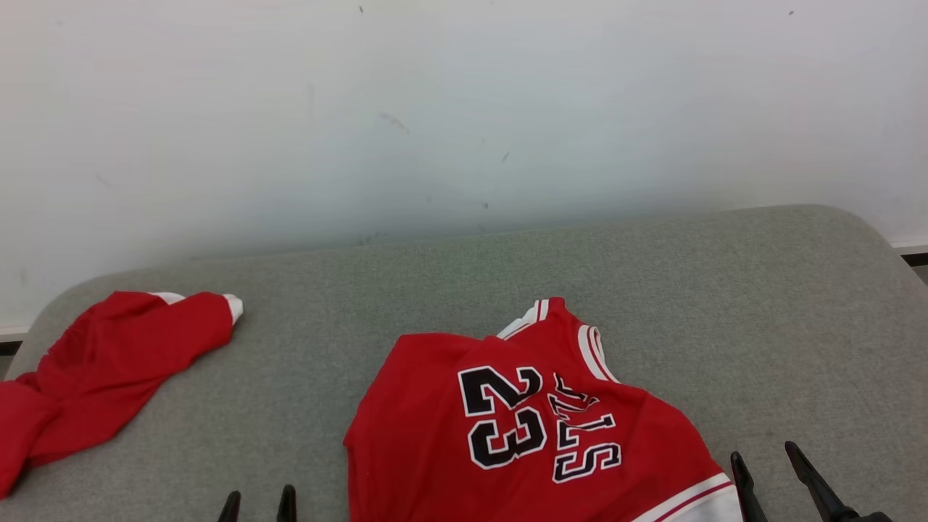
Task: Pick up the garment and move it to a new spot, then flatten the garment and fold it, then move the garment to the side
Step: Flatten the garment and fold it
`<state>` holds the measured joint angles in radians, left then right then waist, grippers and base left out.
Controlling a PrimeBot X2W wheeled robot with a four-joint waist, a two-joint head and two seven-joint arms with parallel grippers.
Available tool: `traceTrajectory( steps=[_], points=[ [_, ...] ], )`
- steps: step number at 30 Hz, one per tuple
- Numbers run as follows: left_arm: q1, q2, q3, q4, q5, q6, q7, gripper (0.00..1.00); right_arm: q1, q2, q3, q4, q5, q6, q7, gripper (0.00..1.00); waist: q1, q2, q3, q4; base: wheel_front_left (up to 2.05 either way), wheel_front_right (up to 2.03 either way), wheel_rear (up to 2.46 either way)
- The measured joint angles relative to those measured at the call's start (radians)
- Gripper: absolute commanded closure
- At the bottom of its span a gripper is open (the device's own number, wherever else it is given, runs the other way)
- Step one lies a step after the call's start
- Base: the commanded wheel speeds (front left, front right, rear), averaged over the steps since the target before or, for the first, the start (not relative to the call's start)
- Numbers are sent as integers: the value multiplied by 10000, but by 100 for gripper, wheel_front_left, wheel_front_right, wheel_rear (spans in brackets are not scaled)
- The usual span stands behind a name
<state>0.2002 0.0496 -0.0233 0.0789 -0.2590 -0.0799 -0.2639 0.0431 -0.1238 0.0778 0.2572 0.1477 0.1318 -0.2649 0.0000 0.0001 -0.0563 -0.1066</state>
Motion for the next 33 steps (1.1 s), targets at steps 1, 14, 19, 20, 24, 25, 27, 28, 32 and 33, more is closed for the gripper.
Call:
traceTrajectory(
  steps=[1, 14, 19, 20, 24, 25, 27, 28, 32, 33],
  points=[
    [1, 0, -4, 23, 0, -4, 0, 0, 1, 2, -4, 0, 25, 0, 0, 0, 0, 0, 1, 5, 0, 0, 0],
    [136, 46, -332, 631, 17, -353, 0, 0, -12, -518, 236, -104, 575, 0, 0, 0, 0, 0, -79, 38, 0, 0, 0],
    [454, 917, -1175, 1235, -222, -476, 234, 0, 201, -1547, 1005, 351, 1335, 0, 0, 0, 0, 0, -127, 20, 0, 0, 0],
    [488, 1126, -1402, 1241, -351, -481, 443, 0, 244, -1745, 1156, 477, 1540, 0, 44, 0, 0, 0, -128, 20, 0, 0, 0],
    [590, 1887, -2583, 1068, -1438, -491, 1271, 0, 378, -2483, 1950, 702, 2284, 0, 543, 0, 0, 0, -73, 18, 0, 0, 0],
    [609, 2050, -2863, 1035, -1662, -491, 1434, 0, 434, -2627, 2163, 748, 2414, 0, 671, 0, 0, 0, -49, 14, 0, 0, 0],
    [618, 2326, -3315, 1026, -2119, -491, 1684, 0, 460, -2859, 2483, 857, 2857, 0, 953, 0, 0, 0, 2, -10, 0, 0, 0],
    [616, 2406, -3417, 1043, -2234, -491, 1756, 0, 464, -2955, 2631, 918, 2964, 0, 1076, 0, 0, 0, 29, -25, 0, 0, 0],
    [495, 2619, -3701, 1360, -2506, -491, 1758, 0, 462, -3129, 3051, 1168, 3446, 0, 1200, 0, 0, 0, 134, -99, 0, 0, 0],
    [443, 2631, -3726, 1471, -2594, -491, 1745, 0, 452, -3127, 3135, 1235, 3528, 0, 1200, 0, 0, 0, 163, -118, 0, 0, 0]
  ],
)
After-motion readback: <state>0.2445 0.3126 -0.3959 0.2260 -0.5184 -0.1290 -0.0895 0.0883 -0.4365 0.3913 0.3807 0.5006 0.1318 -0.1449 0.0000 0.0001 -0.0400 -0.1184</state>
